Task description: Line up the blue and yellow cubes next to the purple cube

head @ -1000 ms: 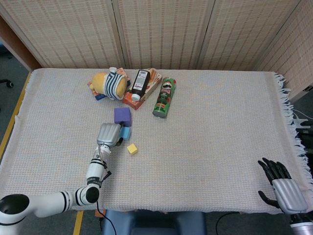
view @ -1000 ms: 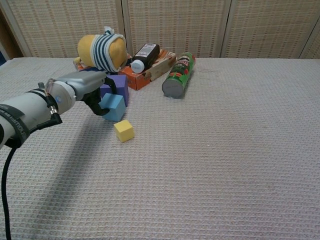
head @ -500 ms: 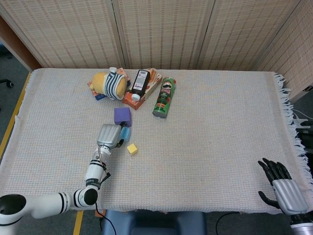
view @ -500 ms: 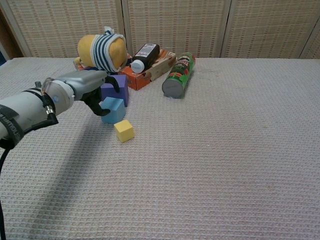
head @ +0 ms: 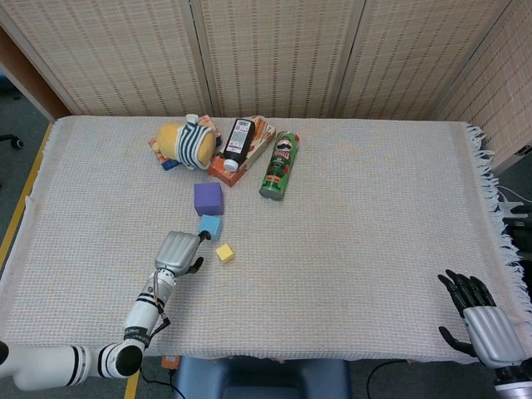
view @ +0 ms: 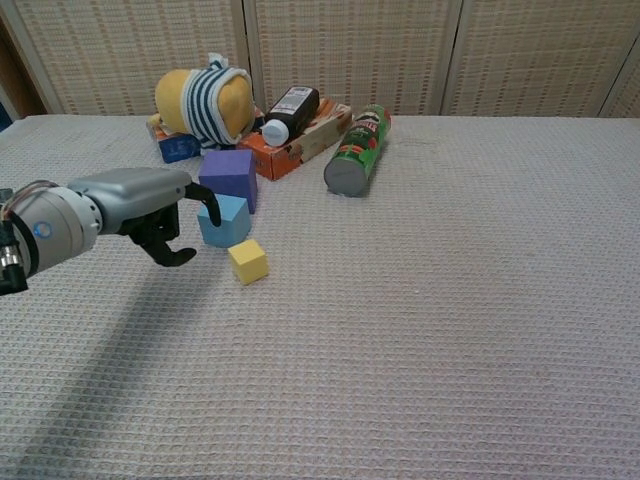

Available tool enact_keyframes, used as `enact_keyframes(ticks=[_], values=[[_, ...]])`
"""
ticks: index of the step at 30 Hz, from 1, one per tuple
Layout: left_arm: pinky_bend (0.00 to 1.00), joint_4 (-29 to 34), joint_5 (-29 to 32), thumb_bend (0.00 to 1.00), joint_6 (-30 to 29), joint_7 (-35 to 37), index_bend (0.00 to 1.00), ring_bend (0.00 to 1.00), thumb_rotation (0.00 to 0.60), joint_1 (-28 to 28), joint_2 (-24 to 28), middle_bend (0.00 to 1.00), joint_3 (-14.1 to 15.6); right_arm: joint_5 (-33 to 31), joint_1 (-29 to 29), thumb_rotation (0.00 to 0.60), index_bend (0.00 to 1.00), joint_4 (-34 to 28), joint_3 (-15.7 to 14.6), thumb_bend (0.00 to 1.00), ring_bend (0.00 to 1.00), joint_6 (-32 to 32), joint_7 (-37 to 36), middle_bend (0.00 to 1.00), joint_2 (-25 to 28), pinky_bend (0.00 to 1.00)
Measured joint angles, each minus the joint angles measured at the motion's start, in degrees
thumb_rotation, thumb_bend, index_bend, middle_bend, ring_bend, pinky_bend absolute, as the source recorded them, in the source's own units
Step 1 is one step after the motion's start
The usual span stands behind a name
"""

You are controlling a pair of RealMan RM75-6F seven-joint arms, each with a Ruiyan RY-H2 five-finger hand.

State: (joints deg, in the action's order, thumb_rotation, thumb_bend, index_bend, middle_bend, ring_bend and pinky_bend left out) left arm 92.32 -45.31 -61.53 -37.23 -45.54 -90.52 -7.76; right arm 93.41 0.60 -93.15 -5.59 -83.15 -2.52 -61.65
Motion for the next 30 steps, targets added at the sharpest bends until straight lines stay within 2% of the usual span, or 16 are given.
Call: enact_keyframes(ticks=[3, 12, 30], values=[[1.00, -0.1, -0.5, 0.42, 1.0, 0.5, 0.28, 1.00, 0.600, 0.3, 0.1, 1.00, 0.9, 0.2, 0.0, 0.600, 0.00, 0.0, -0.1, 0.04, 0.00, 0.1, 0.0, 0.00, 0.0, 0.00], [1.00, -3.3, 1.2, 0.42, 4.4, 1.6, 0.23, 1.00, 0.600, -0.3, -0.6, 1.00, 0.9, -0.3, -0.1, 0.600, 0.00, -0.1, 0.0, 0.04, 0.00, 0.4, 0.2, 0.00, 0.1, 0.00], [1.00, -9.1, 2.5, 0.42, 9.9, 6.3, 0.21, 1.00, 0.600, -1.8, -1.7, 1.00, 0.1, -1.2, -0.2, 0.600, 0.00, -0.3, 0.4, 0.04, 0.00, 1.0, 0.5, 0.00, 0.1, 0.00]])
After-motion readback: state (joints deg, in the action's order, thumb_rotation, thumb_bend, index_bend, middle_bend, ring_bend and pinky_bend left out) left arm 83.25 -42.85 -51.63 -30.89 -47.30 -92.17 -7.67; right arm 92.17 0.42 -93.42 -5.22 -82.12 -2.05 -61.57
